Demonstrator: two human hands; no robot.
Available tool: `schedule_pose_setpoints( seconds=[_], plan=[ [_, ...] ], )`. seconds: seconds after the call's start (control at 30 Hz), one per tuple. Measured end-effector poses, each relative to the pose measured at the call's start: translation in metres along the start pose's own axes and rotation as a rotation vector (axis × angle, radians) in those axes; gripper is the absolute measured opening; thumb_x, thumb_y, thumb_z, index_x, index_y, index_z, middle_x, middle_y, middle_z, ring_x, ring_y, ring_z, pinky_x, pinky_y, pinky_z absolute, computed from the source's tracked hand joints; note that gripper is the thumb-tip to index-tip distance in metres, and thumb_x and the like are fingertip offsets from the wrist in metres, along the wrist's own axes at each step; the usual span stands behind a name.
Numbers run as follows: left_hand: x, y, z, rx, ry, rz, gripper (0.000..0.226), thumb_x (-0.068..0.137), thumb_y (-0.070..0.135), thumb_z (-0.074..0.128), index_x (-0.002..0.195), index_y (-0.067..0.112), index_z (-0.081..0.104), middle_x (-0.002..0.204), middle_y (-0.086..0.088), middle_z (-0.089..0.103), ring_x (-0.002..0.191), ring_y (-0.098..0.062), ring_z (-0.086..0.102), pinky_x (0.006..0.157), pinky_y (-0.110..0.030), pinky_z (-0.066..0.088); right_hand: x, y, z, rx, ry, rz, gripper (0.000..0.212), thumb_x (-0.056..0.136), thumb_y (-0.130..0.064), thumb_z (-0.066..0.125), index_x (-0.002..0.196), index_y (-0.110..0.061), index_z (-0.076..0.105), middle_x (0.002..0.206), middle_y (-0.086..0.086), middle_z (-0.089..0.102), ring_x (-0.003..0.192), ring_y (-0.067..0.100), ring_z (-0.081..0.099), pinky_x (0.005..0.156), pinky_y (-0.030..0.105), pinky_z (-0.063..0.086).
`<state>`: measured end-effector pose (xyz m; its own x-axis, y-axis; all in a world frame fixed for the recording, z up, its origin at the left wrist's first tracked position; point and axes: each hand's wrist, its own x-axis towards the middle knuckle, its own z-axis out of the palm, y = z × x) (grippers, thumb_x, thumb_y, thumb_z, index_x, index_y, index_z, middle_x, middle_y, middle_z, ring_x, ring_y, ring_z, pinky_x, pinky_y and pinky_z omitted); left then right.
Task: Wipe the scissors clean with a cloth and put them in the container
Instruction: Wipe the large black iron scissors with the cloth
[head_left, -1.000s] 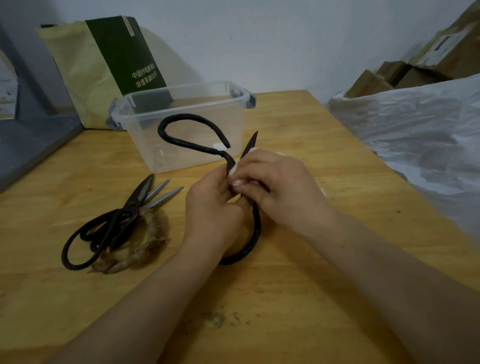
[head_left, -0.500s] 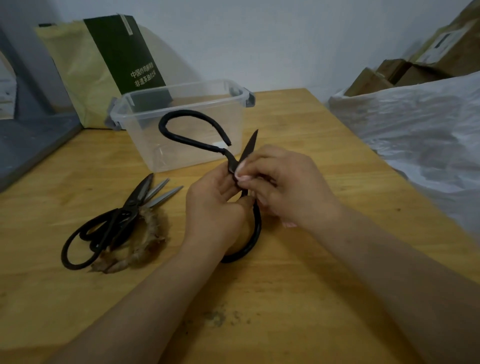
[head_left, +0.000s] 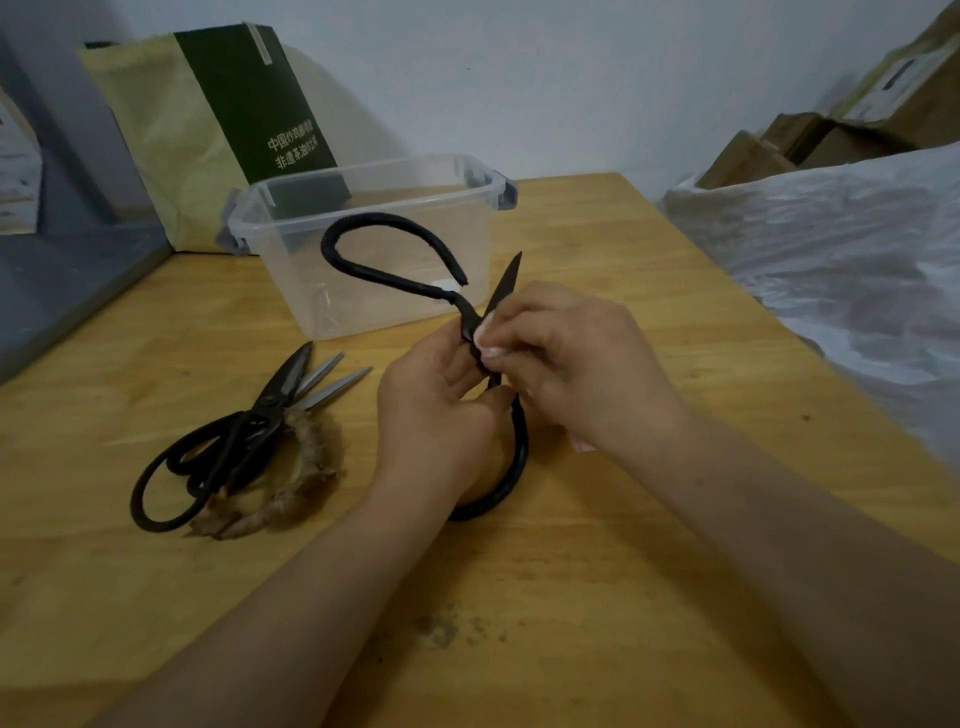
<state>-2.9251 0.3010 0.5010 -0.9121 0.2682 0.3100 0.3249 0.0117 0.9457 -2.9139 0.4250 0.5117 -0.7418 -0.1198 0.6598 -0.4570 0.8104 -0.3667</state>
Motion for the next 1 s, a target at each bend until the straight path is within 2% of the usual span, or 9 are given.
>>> schedule_pose_setpoints(
  seconds=[0.17,0.3,0.47,0.53,0.6,0.7,0.83,0.93,1.0],
  plan=[
    [0.002,-0.001,0.000,-0.032,-0.020,-0.015,0.057,0.073,-0.017,0.067,0.090,0.036,0.057,0.094,0.015,0.068,0.092,0.002,0.066,0.056,-0.011,0.048,-0.007,0.013,-0.016,0.034,-0.158,0.216,0.006,0.085,-0.014,0.067,0.083,-0.016,0.072,0.091,-0.005,0.066,0.076,0.018,0.066,0.069,0.040,0.056],
    [0.001,-0.001,0.000,0.008,-0.008,0.005,0.062,0.073,-0.014,0.069,0.095,0.042,0.053,0.101,0.019,0.066,0.100,0.004,0.063,0.063,-0.014,0.049,0.000,0.002,-0.018,0.053,0.127,0.182,0.009,0.085,-0.017,0.067,0.090,-0.014,0.074,0.095,-0.003,0.065,0.088,0.009,0.059,0.078,0.025,0.049],
    [0.000,0.000,-0.001,0.006,-0.013,0.023,0.059,0.073,-0.016,0.068,0.087,0.040,0.056,0.088,0.023,0.066,0.093,0.007,0.064,0.059,-0.011,0.051,-0.001,-0.003,-0.005,-0.052,-0.095,0.084,0.013,0.085,-0.016,0.063,0.089,-0.010,0.074,0.097,0.002,0.067,0.090,0.018,0.063,0.078,0.031,0.050],
    [0.001,-0.001,-0.002,-0.008,-0.020,0.008,0.058,0.073,-0.016,0.068,0.087,0.039,0.057,0.089,0.022,0.067,0.091,0.008,0.064,0.060,-0.011,0.051,-0.002,0.004,-0.013,-0.082,-0.191,0.213,0.008,0.089,-0.016,0.062,0.088,-0.015,0.070,0.098,-0.001,0.064,0.088,0.019,0.064,0.076,0.036,0.053],
    [0.002,-0.002,-0.002,-0.009,-0.018,-0.003,0.059,0.072,-0.015,0.069,0.089,0.040,0.055,0.091,0.022,0.066,0.093,0.010,0.063,0.061,-0.014,0.051,-0.005,0.008,-0.019,-0.004,-0.144,0.352,0.009,0.091,-0.018,0.061,0.085,-0.018,0.067,0.092,-0.002,0.064,0.078,0.018,0.065,0.066,0.038,0.056],
    [0.002,-0.002,0.000,-0.015,-0.025,0.009,0.060,0.073,-0.015,0.069,0.096,0.039,0.056,0.100,0.019,0.066,0.098,0.006,0.063,0.062,-0.013,0.050,0.000,0.000,-0.014,-0.004,0.102,0.176,0.010,0.087,-0.017,0.065,0.088,-0.012,0.073,0.093,0.000,0.065,0.083,0.016,0.063,0.074,0.036,0.053],
    [0.000,-0.001,0.000,-0.019,-0.001,0.034,0.059,0.073,-0.016,0.068,0.088,0.040,0.057,0.087,0.022,0.069,0.092,0.002,0.067,0.060,-0.013,0.052,0.001,-0.004,-0.005,-0.022,0.002,0.018,0.014,0.080,-0.017,0.065,0.086,-0.008,0.075,0.091,0.004,0.069,0.084,0.022,0.065,0.074,0.036,0.054],
    [0.000,-0.001,-0.002,-0.028,-0.010,0.017,0.056,0.073,-0.016,0.068,0.085,0.038,0.058,0.088,0.020,0.068,0.093,0.003,0.066,0.063,-0.015,0.052,-0.005,0.008,-0.012,-0.084,-0.164,0.142,0.008,0.086,-0.016,0.066,0.087,-0.013,0.074,0.094,0.000,0.067,0.084,0.020,0.065,0.073,0.039,0.055],
    [0.001,-0.002,-0.002,-0.032,-0.020,0.007,0.058,0.073,-0.016,0.068,0.088,0.039,0.057,0.096,0.019,0.067,0.097,0.003,0.065,0.065,-0.015,0.051,-0.007,0.011,-0.015,0.018,-0.122,0.284,0.007,0.088,-0.017,0.065,0.083,-0.017,0.070,0.088,-0.001,0.067,0.077,0.019,0.066,0.065,0.040,0.056]
  ],
)
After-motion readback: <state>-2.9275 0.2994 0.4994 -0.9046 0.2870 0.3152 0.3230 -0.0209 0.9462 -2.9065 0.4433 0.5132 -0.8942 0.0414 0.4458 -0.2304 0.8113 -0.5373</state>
